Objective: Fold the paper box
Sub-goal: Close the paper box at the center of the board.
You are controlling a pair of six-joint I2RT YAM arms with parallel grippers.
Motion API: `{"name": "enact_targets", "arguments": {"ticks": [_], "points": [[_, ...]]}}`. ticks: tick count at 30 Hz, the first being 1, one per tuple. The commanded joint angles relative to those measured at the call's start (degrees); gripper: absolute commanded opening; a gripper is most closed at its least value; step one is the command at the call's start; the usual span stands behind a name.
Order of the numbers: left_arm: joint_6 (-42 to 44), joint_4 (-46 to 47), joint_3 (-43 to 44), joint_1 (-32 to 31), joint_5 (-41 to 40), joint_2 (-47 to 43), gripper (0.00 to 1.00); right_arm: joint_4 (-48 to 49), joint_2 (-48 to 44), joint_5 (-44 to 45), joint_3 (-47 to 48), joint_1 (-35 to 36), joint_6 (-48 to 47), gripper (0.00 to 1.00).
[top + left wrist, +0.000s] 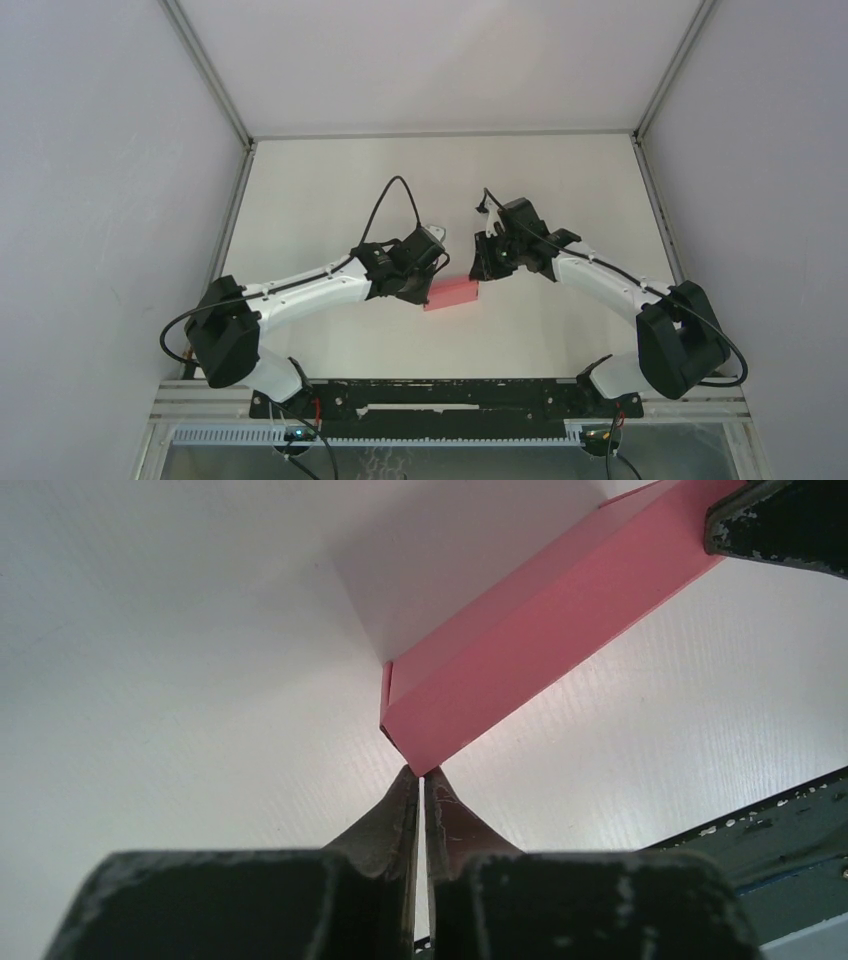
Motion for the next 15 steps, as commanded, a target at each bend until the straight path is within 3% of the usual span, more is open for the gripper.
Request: {"name": "enact_targets", "arguments": {"ticks": [1,9,15], "points": [[-0.5,2.5,-0.6,-0.3,0.4,-1.3,0.1,-1.8,3.3,3.7,-3.0,1.6,-0.2,0.28],[-1.1,4.7,-2.8,-0.3,2.3,-3.3,0.25,-1.5,3.6,4.9,-3.8,1.9,0.1,0.27],[-1.3,4.9,-3.6,-0.3,2.6,-5.0,0.26,-1.7,3.0,5.9,-4.2,2.5,0.3,0.27]]}}
